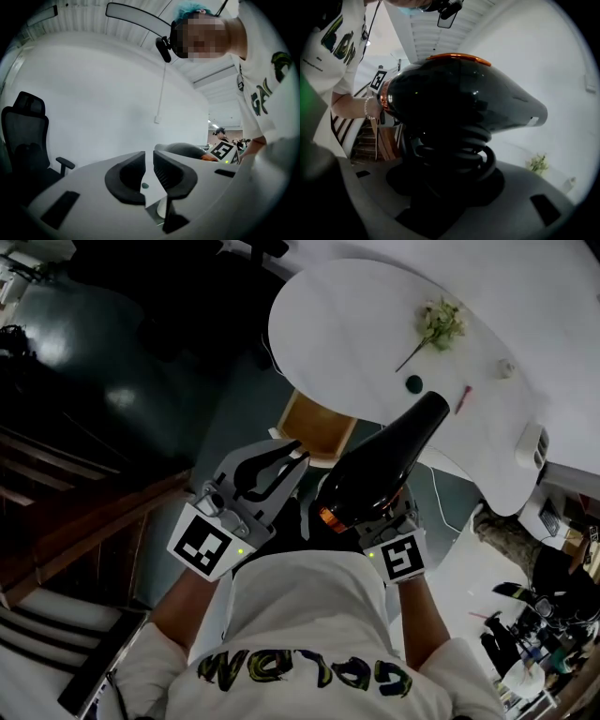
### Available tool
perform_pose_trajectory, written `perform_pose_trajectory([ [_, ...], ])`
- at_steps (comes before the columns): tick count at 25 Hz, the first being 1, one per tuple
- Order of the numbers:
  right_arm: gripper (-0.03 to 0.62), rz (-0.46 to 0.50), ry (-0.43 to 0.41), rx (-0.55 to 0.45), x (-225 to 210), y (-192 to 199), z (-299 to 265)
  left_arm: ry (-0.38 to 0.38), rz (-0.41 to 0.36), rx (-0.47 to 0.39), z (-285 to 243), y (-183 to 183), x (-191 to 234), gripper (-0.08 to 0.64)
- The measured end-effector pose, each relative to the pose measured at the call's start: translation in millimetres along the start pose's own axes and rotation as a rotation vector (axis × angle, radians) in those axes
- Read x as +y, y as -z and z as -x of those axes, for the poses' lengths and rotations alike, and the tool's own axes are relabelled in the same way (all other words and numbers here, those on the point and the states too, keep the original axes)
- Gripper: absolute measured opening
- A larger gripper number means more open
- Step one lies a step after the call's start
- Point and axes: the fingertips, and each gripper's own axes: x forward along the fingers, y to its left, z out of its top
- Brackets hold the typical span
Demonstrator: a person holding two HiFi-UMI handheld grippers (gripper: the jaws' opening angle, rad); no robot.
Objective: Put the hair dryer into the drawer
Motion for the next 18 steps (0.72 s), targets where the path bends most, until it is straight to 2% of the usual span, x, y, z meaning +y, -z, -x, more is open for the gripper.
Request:
perform_pose_trajectory([
  [8, 0.239, 0.018, -0.181, 0.139, 38.8, 55.0, -29.9, 0.040, 0.076, 0.085, -3.8, 64.1, 5.3, 0.064],
  [18, 0.238, -0.046, -0.359, 0.249, 74.0, 120.6, -47.2, 0.056, 0.144, 0.187, -3.6, 139.3, 5.1, 0.074],
])
